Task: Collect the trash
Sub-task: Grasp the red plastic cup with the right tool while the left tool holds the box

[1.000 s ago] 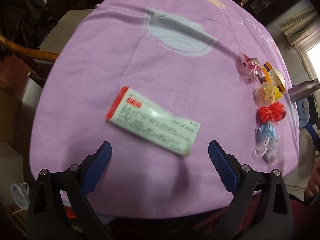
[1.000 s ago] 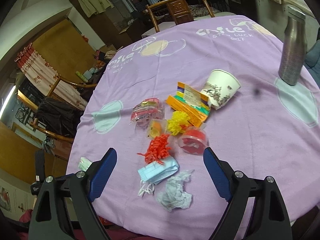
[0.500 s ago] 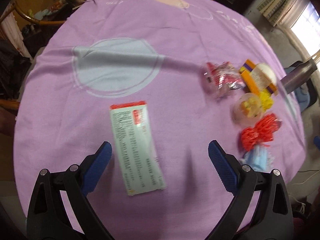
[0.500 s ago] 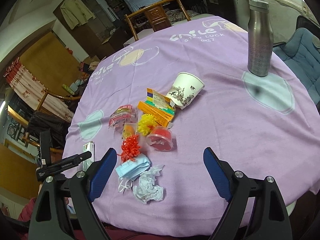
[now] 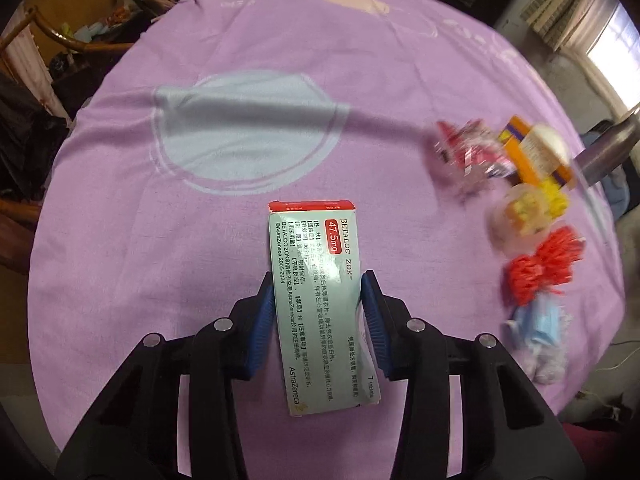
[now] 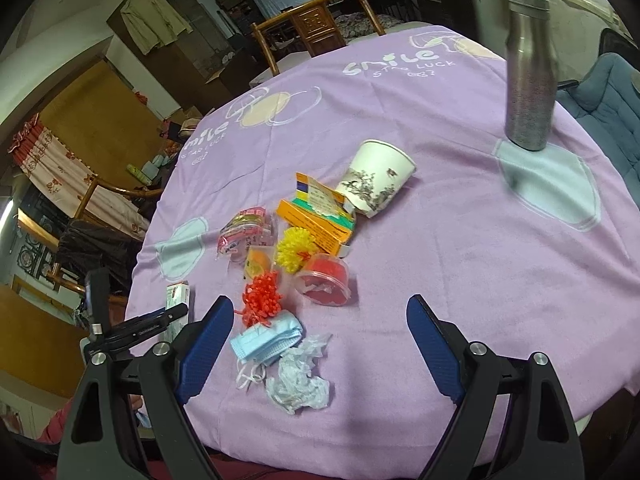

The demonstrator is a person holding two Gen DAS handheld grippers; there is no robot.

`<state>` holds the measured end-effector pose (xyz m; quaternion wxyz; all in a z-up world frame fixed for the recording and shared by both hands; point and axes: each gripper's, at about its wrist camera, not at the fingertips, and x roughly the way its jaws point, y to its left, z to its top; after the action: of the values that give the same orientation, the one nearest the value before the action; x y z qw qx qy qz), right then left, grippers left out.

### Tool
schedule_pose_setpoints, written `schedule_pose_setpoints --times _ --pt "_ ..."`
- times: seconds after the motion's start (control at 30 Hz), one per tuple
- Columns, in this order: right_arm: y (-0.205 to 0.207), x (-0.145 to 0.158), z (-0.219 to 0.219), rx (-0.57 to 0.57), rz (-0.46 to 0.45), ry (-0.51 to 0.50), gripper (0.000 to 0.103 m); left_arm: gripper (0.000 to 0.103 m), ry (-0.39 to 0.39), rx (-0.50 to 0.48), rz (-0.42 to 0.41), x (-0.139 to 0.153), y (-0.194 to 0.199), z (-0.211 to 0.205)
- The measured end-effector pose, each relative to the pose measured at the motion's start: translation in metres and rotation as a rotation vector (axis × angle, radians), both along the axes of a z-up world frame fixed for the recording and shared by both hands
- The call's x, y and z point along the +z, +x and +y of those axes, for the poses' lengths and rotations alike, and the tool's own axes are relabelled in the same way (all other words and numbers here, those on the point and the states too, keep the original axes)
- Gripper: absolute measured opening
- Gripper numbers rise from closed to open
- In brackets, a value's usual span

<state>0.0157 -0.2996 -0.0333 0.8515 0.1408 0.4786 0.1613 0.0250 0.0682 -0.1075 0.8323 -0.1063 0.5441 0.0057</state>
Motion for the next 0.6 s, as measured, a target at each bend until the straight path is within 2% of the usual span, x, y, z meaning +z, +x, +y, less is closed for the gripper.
schedule_pose_setpoints --times 0.13,0.3,0.6 --pt "0.016 -0.009 0.017 0.034 0.005 -0.033 0.087 0.043 -0.030 0.015 -0.054 0.033 -0.016 0.009" --pt "0.041 -0.038 0.037 0.065 0.057 -0.083 0.082 0.043 -0.012 0.048 -0.091 0.060 -0.037 0.017" --pt "0.065 -0.075 0.055 0.056 0.120 -0.090 0.080 0.043 0.022 0.123 -0.086 0.074 -0.067 0.029"
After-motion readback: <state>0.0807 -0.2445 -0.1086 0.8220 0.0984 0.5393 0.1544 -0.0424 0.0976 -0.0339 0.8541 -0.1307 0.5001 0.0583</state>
